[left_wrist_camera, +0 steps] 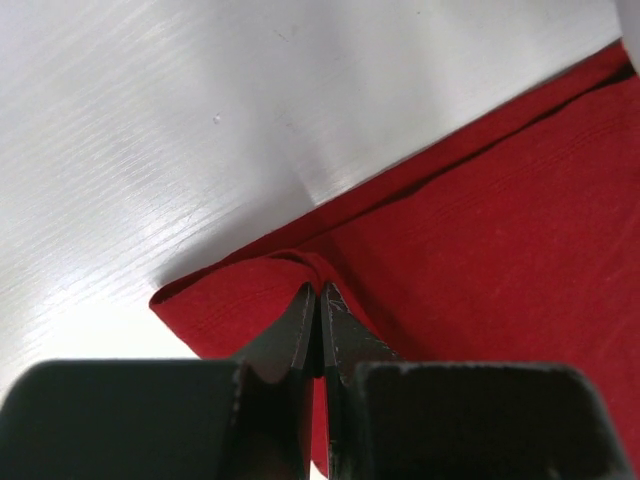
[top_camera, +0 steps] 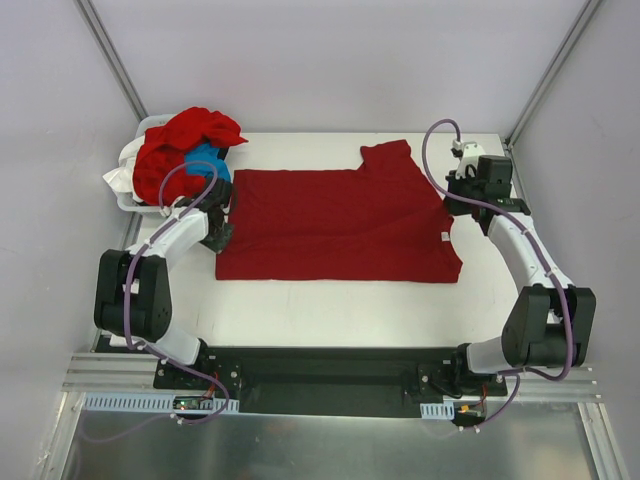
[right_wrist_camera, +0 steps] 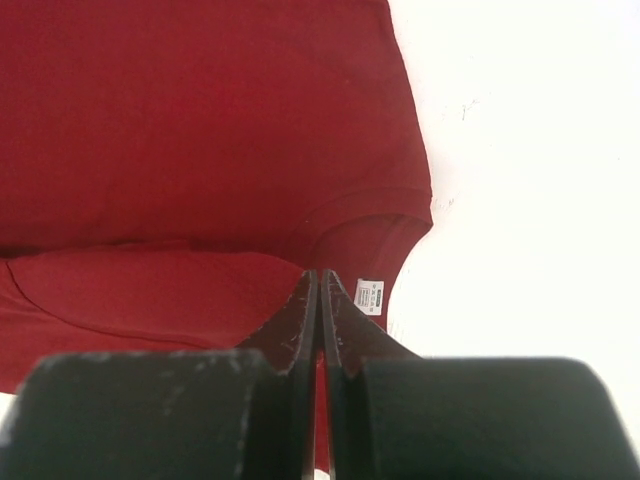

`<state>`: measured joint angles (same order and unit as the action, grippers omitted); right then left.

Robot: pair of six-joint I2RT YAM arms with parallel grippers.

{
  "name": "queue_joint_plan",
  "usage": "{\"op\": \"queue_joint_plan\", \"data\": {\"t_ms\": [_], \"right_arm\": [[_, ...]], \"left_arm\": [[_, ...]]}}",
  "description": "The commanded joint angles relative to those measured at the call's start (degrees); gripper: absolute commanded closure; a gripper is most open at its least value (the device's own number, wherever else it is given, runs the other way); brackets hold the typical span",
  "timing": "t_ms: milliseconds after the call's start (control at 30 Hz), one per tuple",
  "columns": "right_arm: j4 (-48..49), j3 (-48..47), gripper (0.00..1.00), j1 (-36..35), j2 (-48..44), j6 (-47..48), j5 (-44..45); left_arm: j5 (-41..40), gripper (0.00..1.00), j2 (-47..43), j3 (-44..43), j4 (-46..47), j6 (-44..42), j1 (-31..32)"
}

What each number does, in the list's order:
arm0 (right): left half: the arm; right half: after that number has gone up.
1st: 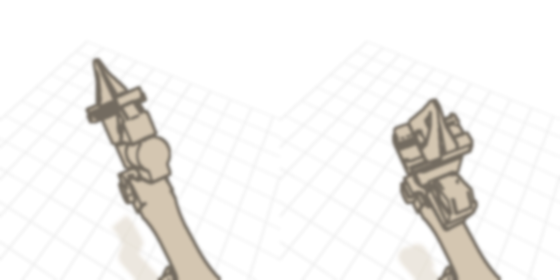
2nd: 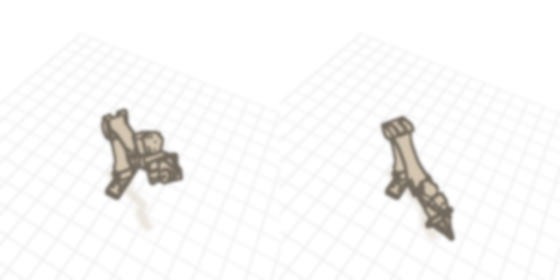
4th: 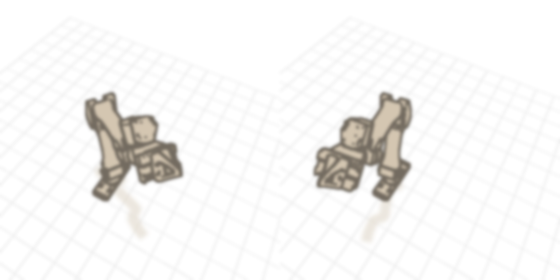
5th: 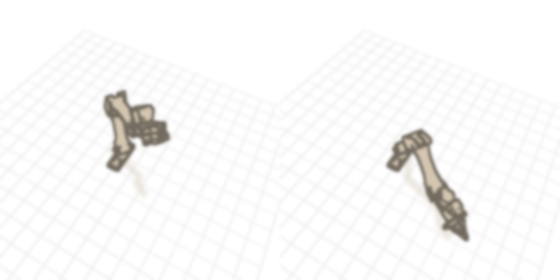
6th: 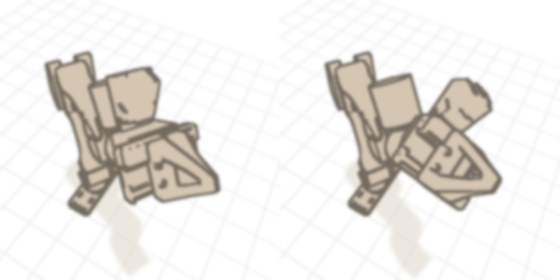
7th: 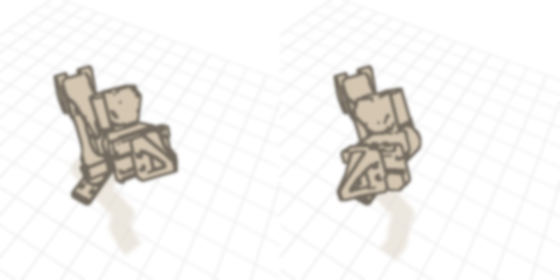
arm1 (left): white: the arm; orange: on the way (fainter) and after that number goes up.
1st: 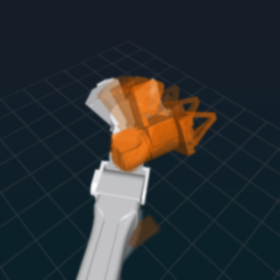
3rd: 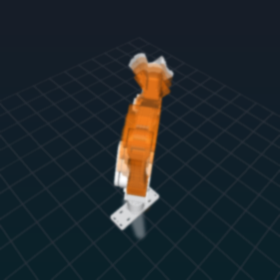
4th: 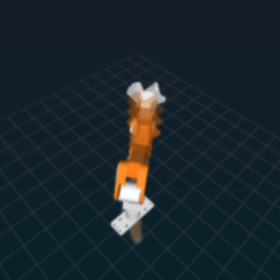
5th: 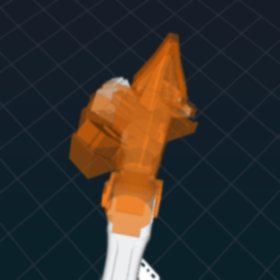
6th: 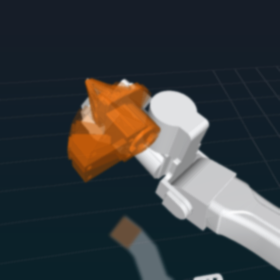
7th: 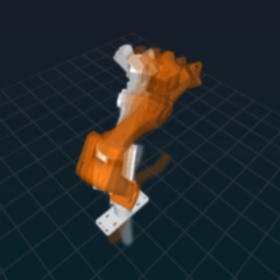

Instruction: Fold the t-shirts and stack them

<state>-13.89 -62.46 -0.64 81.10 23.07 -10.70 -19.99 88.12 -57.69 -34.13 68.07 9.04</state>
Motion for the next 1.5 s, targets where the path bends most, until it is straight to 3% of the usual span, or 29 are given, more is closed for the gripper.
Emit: {"op": "queue_joint_plan", "data": {"t_ms": [0, 333, 400, 433, 467, 533, 567, 633, 900, 1167, 1300, 1467], "right_arm": [[1.7, -3.3, 0.99, 2.0, -0.3, 1.2, 0.2], [1.6, -4.0, 0.99, 2.4, 3.2, 0.1, -1.7], [1.5, -4.3, 0.9, 2.4, 3.7, -0.1, -1.7], [1.3, -4.4, 0.81, 2.4, 3.9, -0.3, -2.0], [1.0, -4.6, 0.61, 2.4, 3.9, -0.7, -2.3], [0.4, -5.5, 0.38, 2.4, 3.5, -0.8, -3.9], [-0.3, -5.9, 0.18, 2.4, 3.1, -1.6, -4.2], [-1.8, -7.5, 0.04, 2.4, 1.3, -2.1, -4.8], [-8.8, -7.5, 0.04, 2.0, -11.4, -11.4, -3.1], [-15.7, 11.9, 0.04, -1.4, -29.7, -29.8, 2.3], [-14.3, 18.4, 0.04, -5.8, -34.0, -35.6, 6.2], [-13.2, 16.1, 0.04, -10.7, -26.9, -37.0, 7.4]], "left_arm": [[-1.0, 1.0, 1.1, -2.8, -0.2, -0.8, 0.4], [-1.1, 1.0, 4.4, -5.5, 0.0, -2.7, 0.4], [-1.5, 0.99, 4.5, -5.8, -0.1, -3.6, 0.5], [-1.6, 0.77, 4.3, -5.9, -0.1, -3.9, 0.7], [-2.1, 0.65, 3.9, -6.0, -0.1, -4.3, 0.9], [-2.9, 0.37, 2.2, -6.0, -0.1, -5.2, 1.2], [-3.1, 0.24, 1.4, -6.3, -0.1, -5.8, 1.3], [-3.1, 0.01, -1.2, -7.1, -0.2, -7.6, 1.6], [-4.1, 0.01, -20.8, -4.6, -0.5, -17.0, 4.8], [11.1, 0.01, -42.4, 9.8, -0.1, -17.1, 6.2], [14.5, 0.01, -45.8, 15.8, 0.0, -16.3, 9.3], [18.4, 0.01, -43.3, 16.4, 2.5, -19.0, 9.7]]}}
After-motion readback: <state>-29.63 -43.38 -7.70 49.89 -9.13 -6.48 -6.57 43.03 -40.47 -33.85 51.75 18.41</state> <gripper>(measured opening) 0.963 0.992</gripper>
